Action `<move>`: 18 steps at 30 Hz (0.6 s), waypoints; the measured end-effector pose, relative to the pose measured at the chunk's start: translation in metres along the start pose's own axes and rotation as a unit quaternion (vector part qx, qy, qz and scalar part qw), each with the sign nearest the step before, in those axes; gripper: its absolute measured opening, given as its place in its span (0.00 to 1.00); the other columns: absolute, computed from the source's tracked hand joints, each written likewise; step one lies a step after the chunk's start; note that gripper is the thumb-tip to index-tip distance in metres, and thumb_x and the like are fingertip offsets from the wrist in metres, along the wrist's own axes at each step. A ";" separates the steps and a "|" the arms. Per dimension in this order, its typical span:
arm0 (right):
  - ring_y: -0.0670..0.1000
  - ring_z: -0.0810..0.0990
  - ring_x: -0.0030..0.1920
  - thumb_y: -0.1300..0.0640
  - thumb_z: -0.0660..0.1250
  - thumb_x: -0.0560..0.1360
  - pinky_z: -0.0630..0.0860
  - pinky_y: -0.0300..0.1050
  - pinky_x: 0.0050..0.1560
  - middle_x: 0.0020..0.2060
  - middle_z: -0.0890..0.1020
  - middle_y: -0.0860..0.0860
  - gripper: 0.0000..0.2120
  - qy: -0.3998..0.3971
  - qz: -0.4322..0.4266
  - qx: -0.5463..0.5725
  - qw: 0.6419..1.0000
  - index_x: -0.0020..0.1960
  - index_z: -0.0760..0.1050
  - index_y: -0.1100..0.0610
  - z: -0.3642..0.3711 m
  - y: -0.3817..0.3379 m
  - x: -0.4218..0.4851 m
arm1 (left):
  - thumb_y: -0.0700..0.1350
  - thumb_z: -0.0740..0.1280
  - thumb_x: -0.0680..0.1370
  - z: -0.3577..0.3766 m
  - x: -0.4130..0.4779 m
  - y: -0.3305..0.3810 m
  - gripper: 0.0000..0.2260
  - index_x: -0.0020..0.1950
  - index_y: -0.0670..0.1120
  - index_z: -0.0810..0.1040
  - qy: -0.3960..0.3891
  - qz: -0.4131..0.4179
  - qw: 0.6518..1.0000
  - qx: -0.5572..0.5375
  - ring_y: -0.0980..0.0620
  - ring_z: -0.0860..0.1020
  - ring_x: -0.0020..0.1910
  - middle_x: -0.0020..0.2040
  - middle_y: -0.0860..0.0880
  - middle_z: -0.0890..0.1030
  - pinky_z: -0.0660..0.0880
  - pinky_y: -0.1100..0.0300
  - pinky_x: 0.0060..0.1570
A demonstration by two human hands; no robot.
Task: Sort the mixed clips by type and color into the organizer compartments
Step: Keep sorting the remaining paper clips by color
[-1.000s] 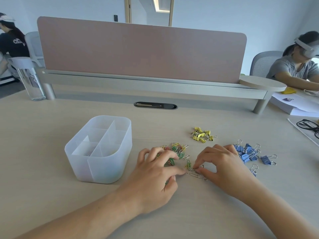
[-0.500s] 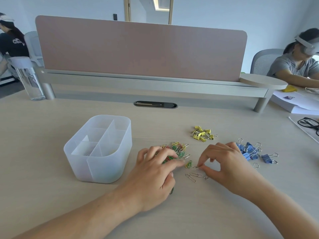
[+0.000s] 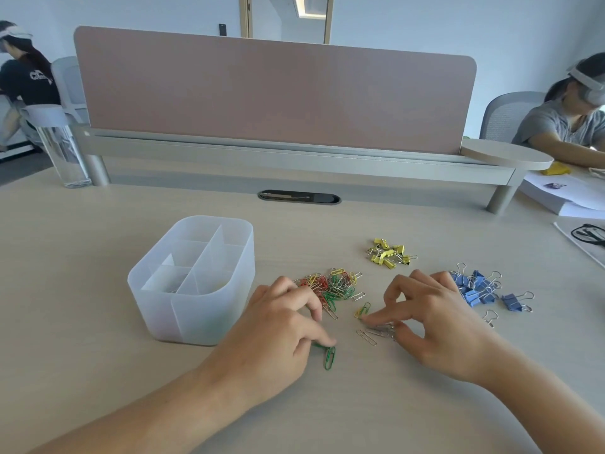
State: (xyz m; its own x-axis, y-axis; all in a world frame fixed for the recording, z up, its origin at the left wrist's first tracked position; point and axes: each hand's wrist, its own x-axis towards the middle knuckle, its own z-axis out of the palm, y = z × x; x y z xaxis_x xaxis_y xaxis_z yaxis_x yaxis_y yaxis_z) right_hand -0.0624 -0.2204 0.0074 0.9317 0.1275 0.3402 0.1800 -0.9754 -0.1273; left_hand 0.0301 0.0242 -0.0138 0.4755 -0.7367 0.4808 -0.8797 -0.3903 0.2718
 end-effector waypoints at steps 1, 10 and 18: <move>0.36 0.66 0.44 0.55 0.63 0.69 0.59 0.39 0.51 0.43 0.70 0.35 0.21 -0.009 -0.011 0.004 1.000 0.52 0.79 0.30 0.001 -0.002 0.000 | 0.38 0.63 0.71 0.001 0.000 0.000 0.20 0.47 0.62 0.84 0.000 0.003 1.000 -0.006 0.55 0.71 0.49 0.48 0.62 0.75 0.72 0.57 0.49; 0.38 0.69 0.44 0.58 0.59 0.69 0.59 0.35 0.52 0.42 0.73 0.35 0.23 0.054 0.012 0.038 0.998 0.55 0.80 0.36 0.007 0.002 0.000 | 0.45 0.51 0.72 0.003 0.002 0.001 0.24 0.57 0.57 0.83 0.007 -0.029 1.000 -0.008 0.59 0.67 0.51 0.49 0.63 0.75 0.73 0.56 0.52; 0.38 0.67 0.42 0.38 0.60 0.72 0.58 0.33 0.51 0.39 0.73 0.34 0.12 0.063 0.026 0.009 0.998 0.47 0.81 0.35 0.018 0.004 0.004 | 0.47 0.50 0.72 0.006 0.001 0.001 0.26 0.64 0.59 0.78 -0.024 -0.044 0.997 0.066 0.55 0.66 0.52 0.54 0.60 0.72 0.72 0.57 0.54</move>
State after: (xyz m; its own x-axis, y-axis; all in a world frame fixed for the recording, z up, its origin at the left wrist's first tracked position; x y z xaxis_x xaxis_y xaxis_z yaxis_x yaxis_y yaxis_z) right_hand -0.0521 -0.2208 -0.0090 0.8928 0.0515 0.4474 0.1389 -0.9765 -0.1646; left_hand 0.0299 0.0196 -0.0184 0.5525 -0.7203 0.4195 -0.8299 -0.5219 0.1970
